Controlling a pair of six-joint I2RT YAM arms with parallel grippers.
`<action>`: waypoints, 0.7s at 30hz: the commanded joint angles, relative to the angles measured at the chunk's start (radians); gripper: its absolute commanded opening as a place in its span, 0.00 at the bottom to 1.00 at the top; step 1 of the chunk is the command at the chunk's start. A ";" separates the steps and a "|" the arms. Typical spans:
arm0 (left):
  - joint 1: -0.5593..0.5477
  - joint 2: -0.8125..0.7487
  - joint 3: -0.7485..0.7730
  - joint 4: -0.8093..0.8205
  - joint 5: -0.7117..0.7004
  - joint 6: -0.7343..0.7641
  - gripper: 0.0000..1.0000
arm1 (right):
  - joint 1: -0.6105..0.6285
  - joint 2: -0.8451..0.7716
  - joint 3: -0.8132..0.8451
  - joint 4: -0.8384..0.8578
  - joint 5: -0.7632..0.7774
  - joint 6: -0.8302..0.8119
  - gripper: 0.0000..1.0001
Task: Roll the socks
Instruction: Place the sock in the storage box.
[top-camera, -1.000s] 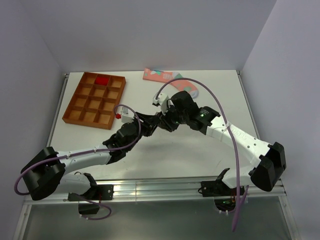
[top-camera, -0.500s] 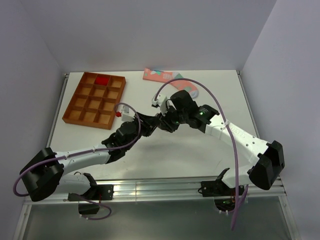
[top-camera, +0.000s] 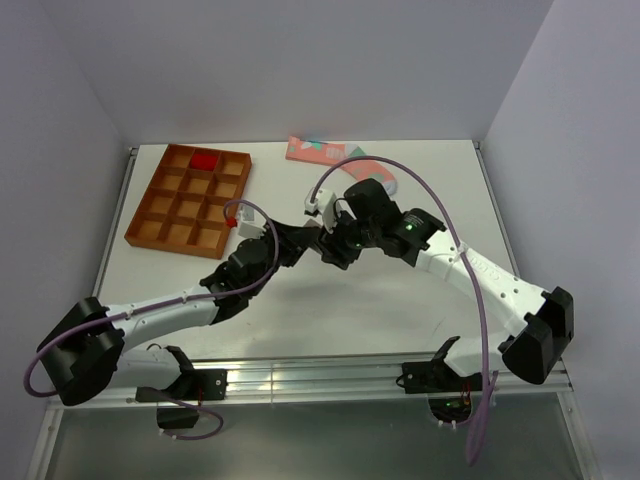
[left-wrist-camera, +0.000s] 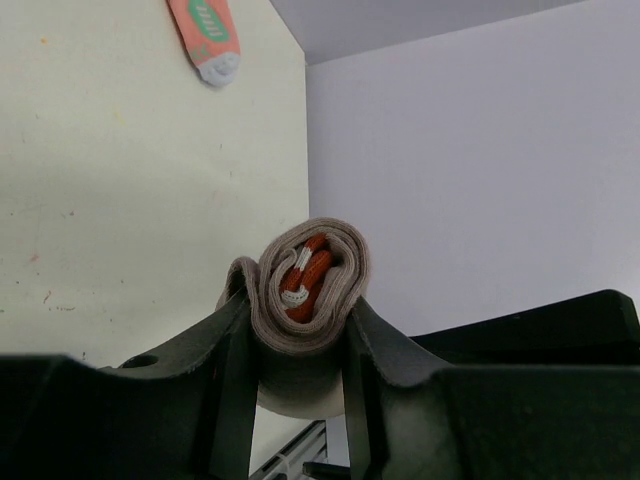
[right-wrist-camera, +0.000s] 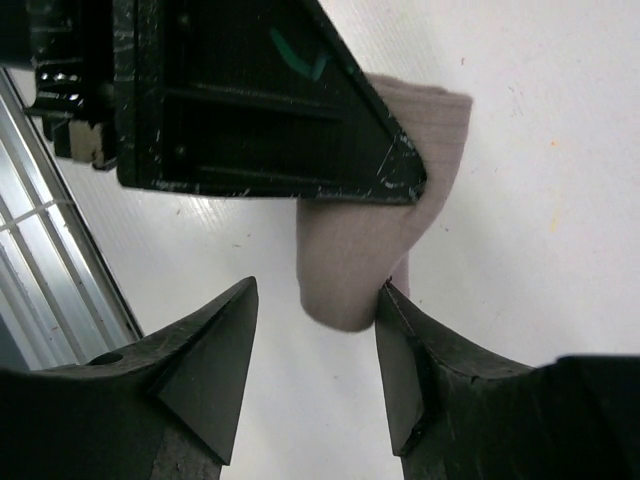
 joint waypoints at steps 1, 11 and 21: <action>0.017 -0.048 0.031 0.021 -0.085 0.050 0.00 | 0.011 -0.066 0.007 -0.040 -0.039 -0.013 0.58; 0.115 -0.071 0.065 -0.031 -0.025 0.116 0.00 | -0.086 -0.108 0.010 -0.073 -0.052 -0.042 0.59; 0.562 0.076 0.287 -0.047 0.314 0.291 0.00 | -0.305 -0.137 0.025 -0.075 -0.034 -0.109 0.61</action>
